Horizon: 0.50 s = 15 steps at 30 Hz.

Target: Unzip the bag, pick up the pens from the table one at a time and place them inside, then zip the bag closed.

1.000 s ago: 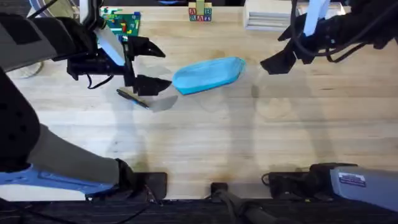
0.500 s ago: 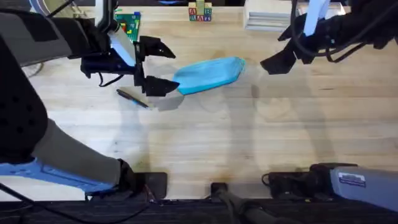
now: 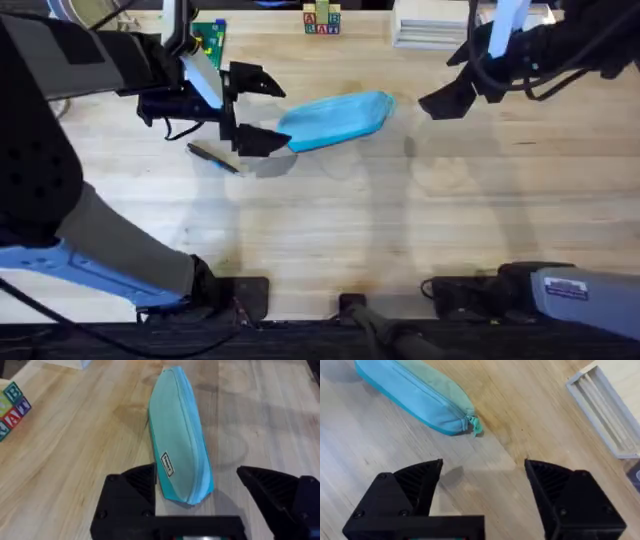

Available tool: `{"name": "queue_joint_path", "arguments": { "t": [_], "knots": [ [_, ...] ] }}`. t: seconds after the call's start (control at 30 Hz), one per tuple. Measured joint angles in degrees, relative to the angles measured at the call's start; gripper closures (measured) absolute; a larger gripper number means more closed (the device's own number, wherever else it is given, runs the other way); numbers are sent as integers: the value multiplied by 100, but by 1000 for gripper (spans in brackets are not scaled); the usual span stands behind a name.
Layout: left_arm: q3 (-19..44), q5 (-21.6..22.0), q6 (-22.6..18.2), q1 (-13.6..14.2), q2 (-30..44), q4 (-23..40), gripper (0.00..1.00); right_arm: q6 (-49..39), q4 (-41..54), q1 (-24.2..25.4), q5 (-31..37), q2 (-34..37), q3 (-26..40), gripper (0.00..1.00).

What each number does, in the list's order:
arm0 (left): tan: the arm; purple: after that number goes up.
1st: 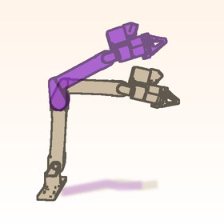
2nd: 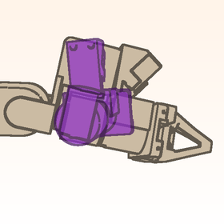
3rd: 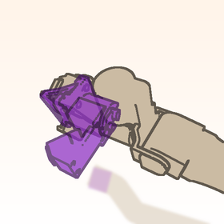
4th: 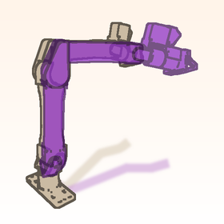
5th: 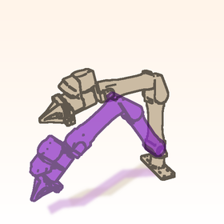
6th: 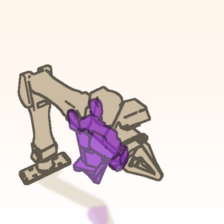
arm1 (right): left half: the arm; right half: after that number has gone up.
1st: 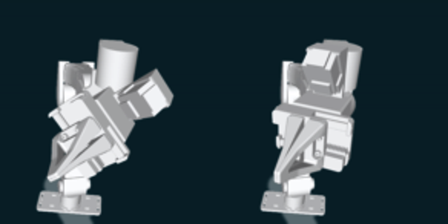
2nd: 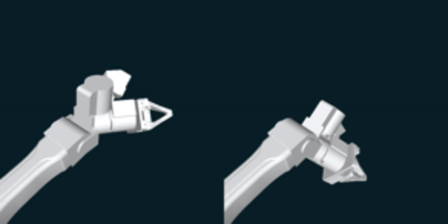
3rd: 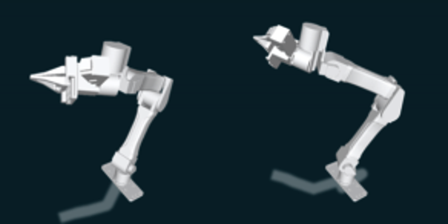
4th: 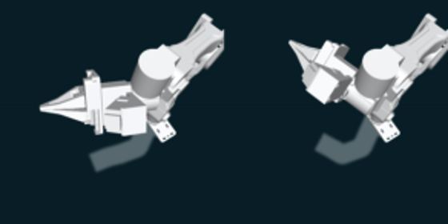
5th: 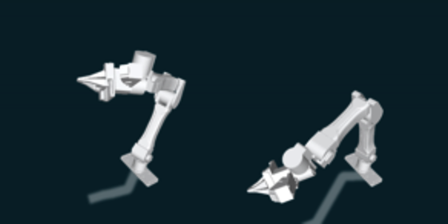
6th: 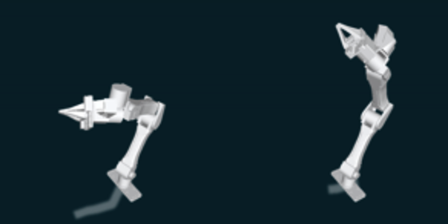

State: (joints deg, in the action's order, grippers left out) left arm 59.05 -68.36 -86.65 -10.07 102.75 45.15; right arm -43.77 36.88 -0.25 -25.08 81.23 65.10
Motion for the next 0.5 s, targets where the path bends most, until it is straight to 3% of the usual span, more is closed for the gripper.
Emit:
{"name": "queue_joint_path", "arguments": {
  "t": [0.5],
  "knots": [
    [0, -69, 2, 63, 189, 2, 7, 0, 0, 0, 0, 0, 0, 4]
  ]
}}
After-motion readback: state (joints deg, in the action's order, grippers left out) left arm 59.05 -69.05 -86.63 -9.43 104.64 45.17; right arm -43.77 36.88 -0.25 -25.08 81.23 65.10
